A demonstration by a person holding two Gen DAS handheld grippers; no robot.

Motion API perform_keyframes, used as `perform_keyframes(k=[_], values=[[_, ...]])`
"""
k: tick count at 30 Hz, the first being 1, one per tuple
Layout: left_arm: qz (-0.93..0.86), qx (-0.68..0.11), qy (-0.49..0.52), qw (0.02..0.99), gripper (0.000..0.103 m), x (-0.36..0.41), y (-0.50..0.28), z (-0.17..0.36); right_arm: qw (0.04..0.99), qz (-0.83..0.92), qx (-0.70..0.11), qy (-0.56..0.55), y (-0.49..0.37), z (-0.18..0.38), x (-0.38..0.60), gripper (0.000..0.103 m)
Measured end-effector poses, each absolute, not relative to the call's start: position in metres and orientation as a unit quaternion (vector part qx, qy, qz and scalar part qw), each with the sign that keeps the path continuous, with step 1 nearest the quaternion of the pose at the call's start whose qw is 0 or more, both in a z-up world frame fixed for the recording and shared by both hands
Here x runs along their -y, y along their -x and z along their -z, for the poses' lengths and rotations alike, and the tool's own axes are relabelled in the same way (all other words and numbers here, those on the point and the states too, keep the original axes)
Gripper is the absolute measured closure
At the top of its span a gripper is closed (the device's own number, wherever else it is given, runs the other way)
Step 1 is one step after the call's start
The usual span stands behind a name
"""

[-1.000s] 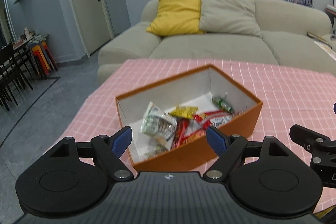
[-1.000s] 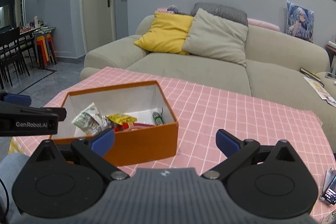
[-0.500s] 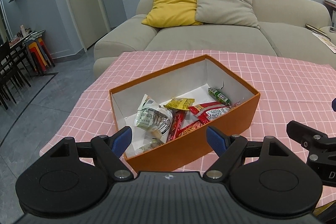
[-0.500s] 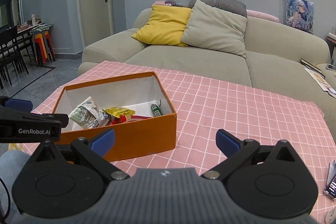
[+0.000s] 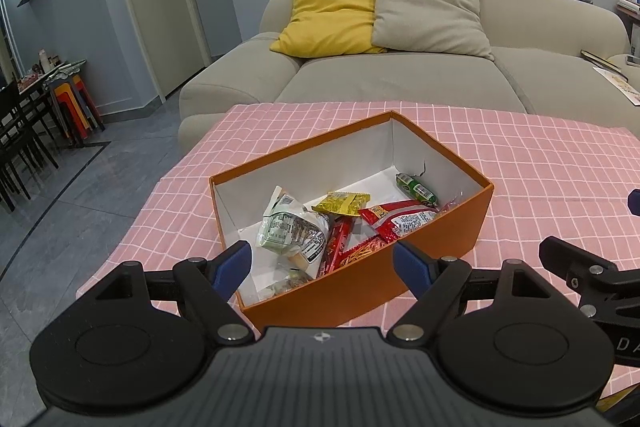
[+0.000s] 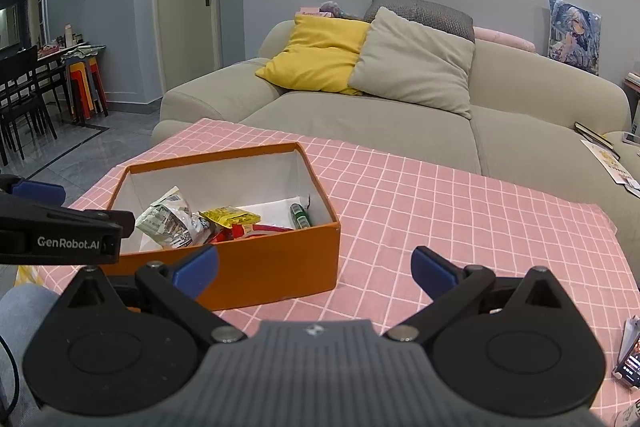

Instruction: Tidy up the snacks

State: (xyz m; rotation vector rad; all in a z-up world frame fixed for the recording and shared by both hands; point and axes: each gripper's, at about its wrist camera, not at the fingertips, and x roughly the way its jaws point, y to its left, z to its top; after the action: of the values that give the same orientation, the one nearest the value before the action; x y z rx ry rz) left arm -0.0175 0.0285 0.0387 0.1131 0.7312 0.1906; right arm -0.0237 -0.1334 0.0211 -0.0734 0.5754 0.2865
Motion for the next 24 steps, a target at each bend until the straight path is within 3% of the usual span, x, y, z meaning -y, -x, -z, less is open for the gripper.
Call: perform_keyframes(k=[24], values=[[-0.095, -0.355, -0.056, 0.929, 0.009, -0.0317, 0.017, -0.0417, 0.948, -0.145, -0.282, 0.035, 0.0235, -0.0225, 0.1334, 0.004]])
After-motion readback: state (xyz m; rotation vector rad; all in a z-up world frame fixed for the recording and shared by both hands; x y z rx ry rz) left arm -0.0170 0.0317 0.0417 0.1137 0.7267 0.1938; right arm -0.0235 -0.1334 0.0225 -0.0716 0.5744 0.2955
